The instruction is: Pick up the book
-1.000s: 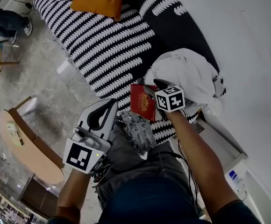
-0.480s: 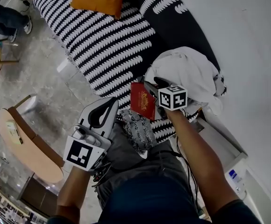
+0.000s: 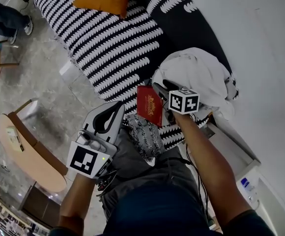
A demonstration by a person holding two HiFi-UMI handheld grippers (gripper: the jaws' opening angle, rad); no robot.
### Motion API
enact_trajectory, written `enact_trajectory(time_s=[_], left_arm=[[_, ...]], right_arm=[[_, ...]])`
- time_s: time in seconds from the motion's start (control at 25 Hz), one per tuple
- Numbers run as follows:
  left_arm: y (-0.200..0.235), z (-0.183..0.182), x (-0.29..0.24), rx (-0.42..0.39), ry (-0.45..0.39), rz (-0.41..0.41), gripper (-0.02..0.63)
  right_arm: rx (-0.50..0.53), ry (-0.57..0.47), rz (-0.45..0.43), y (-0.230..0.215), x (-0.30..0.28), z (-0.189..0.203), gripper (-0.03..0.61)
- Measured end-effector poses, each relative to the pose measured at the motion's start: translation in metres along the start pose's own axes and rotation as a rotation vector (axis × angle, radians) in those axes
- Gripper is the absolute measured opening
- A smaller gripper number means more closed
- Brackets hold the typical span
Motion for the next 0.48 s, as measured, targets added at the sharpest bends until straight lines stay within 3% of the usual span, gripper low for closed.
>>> enact_trajectory(time_s=[0.2, 0.48], left_arm=[[0.0015, 0.002, -0.0004, 0.009, 0.009, 0.002, 0.005], [0.0045, 0.0055, 0.0011, 0.008, 0.013, -0.001, 0.005]], right_arm=[[-0.018, 0.018, 0.011, -0.0005, -0.0002, -0.002, 0.217], [-0.052, 0.065, -0.011, -0.0013, -0.0045, -0.0001, 0.119]])
Point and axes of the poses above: the fingertips, and each gripper's own axes: x backward along the fingers, y to its left, z out of its underside, the point moved 2 cm from there along x, backward along the fingers, and after that the axes turned 11 degrees about -x, right-handed, at the moved point
